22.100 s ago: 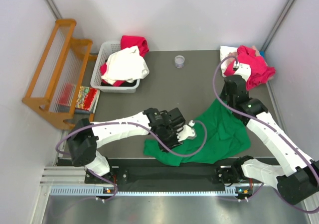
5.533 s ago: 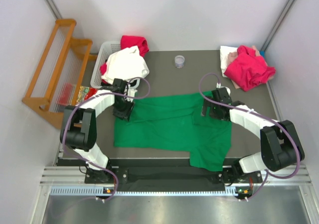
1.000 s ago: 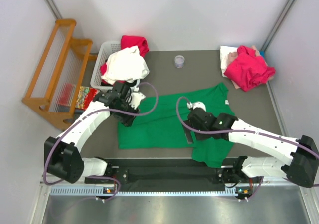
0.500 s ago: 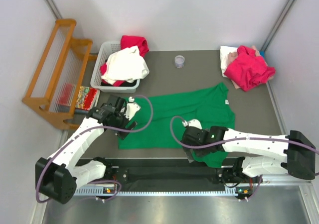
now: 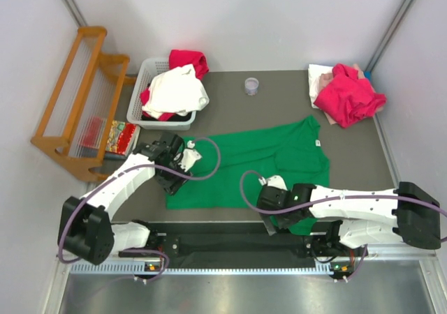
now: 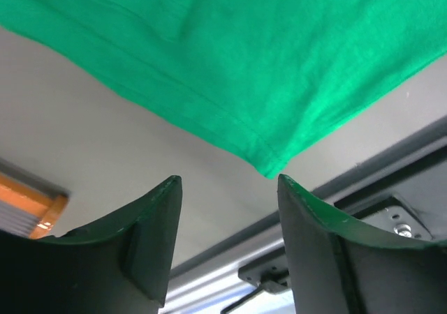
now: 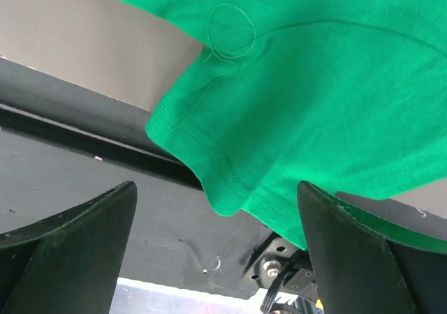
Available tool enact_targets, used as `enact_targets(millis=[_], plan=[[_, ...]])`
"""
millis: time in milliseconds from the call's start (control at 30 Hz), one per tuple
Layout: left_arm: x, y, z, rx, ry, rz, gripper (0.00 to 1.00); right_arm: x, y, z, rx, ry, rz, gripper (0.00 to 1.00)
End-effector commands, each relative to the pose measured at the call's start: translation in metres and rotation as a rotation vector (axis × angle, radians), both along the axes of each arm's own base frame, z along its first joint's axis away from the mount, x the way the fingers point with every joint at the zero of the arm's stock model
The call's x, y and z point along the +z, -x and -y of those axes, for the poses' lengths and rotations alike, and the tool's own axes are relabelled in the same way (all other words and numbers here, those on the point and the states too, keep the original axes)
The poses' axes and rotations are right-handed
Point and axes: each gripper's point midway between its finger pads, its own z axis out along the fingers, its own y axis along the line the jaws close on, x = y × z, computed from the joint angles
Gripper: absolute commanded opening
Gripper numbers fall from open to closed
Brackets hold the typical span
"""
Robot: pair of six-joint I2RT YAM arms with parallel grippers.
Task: Fold and stack the t-shirts
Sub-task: Fold the tshirt
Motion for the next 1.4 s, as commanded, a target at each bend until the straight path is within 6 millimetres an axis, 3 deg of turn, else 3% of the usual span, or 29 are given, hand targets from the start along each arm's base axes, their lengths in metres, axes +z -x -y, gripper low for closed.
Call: enact_targets(millis=[0,200,333,633,800,1000,1167,1267,1333,1367], plan=[[0.012,0.003,0.011,0.002,0.033,-0.063,0.59,0.000,0.000,-0.001,-0.019,-0.015,0.016,0.96],[0.009,0.005,0.018,0.016,0.047,-0.117,0.58,-0.002,-0.002,-0.003,-0.016,-0.013,0.024,0.95],[0.001,0.004,0.019,0.023,0.038,-0.141,0.55,-0.002,-0.005,-0.008,-0.015,-0.019,0.031,0.90],[0.004,0.000,0.026,0.040,0.048,-0.170,0.58,-0.008,-0.005,-0.012,-0.014,-0.019,0.026,0.79],[0.007,-0.013,0.019,0.034,-0.001,-0.072,0.52,-0.007,-0.008,-0.014,-0.015,-0.019,0.038,0.65],[0.002,-0.002,0.015,-0.001,-0.008,-0.060,0.52,-0.007,-0.010,-0.013,-0.020,-0.014,0.038,0.61],[0.016,0.018,-0.003,0.010,-0.130,-0.220,0.49,-0.004,-0.013,-0.012,-0.024,-0.005,0.044,0.59],[0.018,0.022,-0.008,-0.001,-0.135,-0.187,0.49,-0.004,-0.014,-0.012,-0.029,-0.010,0.049,0.59],[0.019,0.016,-0.009,0.012,-0.120,-0.107,0.49,-0.005,-0.014,-0.011,-0.038,-0.009,0.046,0.59],[0.021,0.002,0.000,0.011,-0.063,-0.029,0.49,-0.006,-0.014,-0.013,-0.039,-0.015,0.046,0.58]])
